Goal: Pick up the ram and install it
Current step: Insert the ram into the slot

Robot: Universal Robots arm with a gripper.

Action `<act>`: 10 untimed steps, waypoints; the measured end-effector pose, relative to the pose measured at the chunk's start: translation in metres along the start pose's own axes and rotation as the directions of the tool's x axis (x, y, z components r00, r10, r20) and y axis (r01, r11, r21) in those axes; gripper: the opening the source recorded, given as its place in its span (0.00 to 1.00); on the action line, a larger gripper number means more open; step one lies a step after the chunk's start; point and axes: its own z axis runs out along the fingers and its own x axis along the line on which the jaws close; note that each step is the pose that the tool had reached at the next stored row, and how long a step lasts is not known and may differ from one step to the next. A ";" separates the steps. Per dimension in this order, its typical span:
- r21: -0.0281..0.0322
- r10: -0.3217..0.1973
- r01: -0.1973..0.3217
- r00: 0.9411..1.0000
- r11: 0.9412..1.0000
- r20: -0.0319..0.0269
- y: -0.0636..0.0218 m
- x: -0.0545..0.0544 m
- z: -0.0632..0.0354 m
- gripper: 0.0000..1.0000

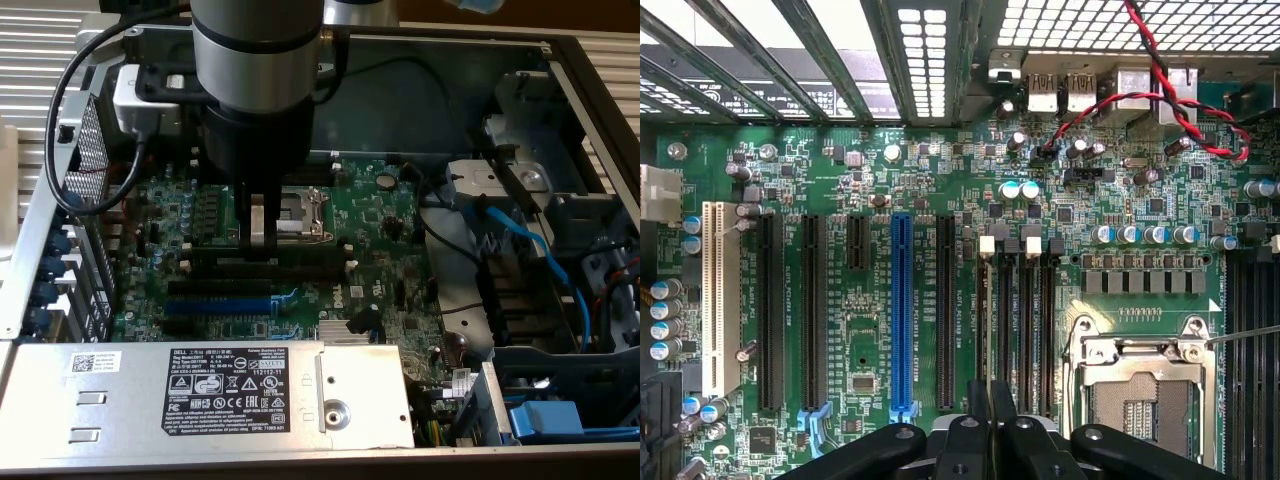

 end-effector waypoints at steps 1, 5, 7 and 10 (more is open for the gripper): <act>0.000 0.000 0.000 1.000 1.000 0.000 0.0000 0.000 0.0000 0.12; 0.000 0.000 0.000 1.000 1.000 0.000 0.0000 0.000 0.0000 0.12; 0.000 0.000 0.000 1.000 1.000 0.000 0.0000 0.000 0.0000 0.12; 0.000 0.000 0.000 1.000 1.000 0.000 0.0000 0.000 0.0000 0.21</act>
